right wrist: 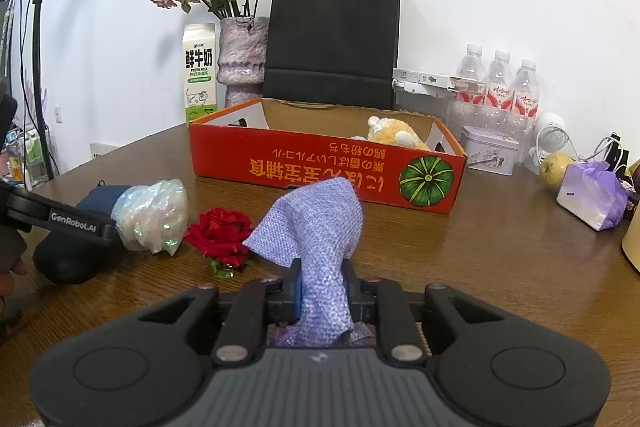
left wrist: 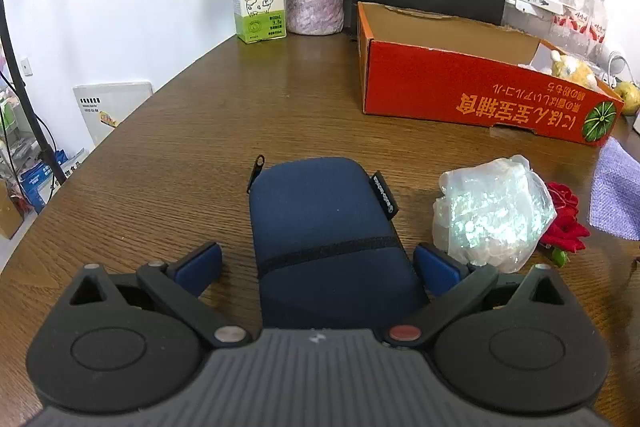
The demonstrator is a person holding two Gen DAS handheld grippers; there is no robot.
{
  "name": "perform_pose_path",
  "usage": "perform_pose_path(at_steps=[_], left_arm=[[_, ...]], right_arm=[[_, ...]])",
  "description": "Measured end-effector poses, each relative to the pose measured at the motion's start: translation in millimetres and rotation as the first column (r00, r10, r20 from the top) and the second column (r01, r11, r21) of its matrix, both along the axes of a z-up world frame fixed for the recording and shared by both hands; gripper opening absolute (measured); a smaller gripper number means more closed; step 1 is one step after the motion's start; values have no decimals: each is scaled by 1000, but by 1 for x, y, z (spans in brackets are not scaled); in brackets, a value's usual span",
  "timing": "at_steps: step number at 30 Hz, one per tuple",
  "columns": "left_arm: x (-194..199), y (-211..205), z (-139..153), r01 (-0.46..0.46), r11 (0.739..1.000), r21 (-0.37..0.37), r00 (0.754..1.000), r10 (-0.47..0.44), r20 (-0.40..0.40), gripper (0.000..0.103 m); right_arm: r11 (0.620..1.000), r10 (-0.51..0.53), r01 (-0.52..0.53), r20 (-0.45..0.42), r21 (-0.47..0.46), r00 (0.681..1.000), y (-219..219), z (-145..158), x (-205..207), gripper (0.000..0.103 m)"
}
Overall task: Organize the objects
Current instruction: 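Grasp the navy blue pouch with the left tool while the right tool holds the lilac bag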
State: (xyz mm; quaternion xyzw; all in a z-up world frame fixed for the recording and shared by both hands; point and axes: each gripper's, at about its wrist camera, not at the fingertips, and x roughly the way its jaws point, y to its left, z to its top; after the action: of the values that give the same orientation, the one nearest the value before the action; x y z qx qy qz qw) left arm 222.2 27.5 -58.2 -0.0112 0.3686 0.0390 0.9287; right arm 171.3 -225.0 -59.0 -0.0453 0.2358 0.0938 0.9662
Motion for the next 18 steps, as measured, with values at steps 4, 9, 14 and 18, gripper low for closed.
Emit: perform_pose_path(at_steps=[4,9,14,18], left_arm=[[3,1,2,5,1000,-2,1000,-5,-19,103],[-1,-1,4,19,1000,1,1000,-19,14,80],[-9,-3,6,7,1000,3,999,-7,53,72],[-14,1,8,-9,1000,-10,998,10,69,69]], right_arm=[[1000,0,0,0,0,1000,0,0,0,17],[1000,0,0,0,-1,1000,0,0,0,17],[1000,0,0,0,0,1000,0,0,0,17],[1000,1,-1,2,-3,1000,0,-1,0,17]])
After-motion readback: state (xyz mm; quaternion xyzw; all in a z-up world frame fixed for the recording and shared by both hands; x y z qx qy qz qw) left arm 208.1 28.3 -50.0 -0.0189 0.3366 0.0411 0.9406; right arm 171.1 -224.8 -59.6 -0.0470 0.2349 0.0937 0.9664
